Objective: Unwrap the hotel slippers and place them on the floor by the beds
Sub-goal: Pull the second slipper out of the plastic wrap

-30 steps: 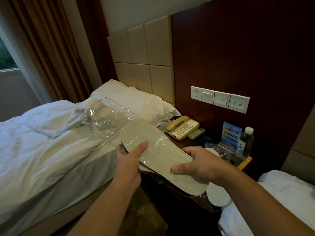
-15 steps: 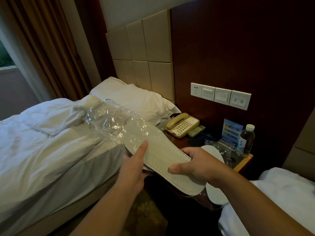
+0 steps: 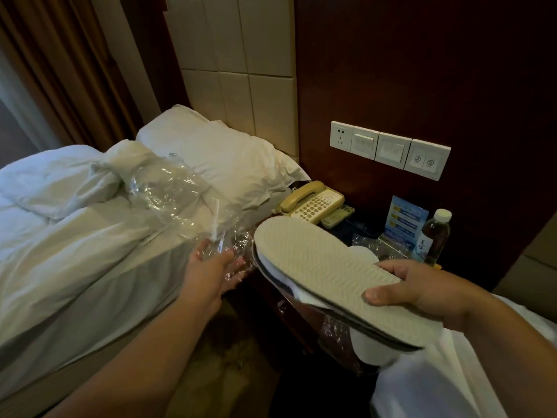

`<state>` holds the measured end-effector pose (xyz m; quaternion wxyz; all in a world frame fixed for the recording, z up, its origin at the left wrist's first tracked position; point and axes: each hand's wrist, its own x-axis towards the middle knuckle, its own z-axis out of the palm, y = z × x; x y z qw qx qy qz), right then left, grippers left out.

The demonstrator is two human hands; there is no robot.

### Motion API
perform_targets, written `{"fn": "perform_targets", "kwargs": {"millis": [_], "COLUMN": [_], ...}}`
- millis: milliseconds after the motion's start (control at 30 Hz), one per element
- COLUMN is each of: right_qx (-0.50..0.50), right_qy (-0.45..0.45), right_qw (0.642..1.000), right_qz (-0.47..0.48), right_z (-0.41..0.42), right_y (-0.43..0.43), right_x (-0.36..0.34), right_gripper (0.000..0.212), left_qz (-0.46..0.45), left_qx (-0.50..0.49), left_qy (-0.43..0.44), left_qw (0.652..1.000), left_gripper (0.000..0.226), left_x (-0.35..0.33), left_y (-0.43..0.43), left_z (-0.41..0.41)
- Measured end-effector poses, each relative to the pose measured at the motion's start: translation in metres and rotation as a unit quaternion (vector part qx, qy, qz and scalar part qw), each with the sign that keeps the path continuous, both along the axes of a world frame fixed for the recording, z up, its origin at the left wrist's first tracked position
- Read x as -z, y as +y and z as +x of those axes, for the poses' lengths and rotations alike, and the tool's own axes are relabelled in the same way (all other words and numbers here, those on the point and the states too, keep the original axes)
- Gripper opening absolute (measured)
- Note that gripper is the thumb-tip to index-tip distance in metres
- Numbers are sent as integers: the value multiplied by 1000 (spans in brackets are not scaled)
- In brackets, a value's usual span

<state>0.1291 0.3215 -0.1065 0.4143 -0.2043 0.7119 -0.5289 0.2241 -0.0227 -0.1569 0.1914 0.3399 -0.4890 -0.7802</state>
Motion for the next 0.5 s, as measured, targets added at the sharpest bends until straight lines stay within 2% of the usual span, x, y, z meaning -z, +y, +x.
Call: {"fn": "perform_targets", "kwargs": {"millis": [100,233,500], "right_qx": [60,130,186], "right_qy": [-28,-11,-8], "right_qw": [997,991,980], "right_qz": [-30,-30,-70], "right_z": [-11,-25,-39], "right_y": [8,-3,-24], "right_x": [13,32,57], "right_gripper": [38,44,64], "left_qz": [-23,-25,0], "left_qx": [31,86,182], "left_qy": [-33,-68,-129], "left_qw": [999,994,975], "left_gripper": [71,72,92], "left_x": [19,48,80], "left_y": [7,26,41], "left_z": [-19,-48,-75]}}
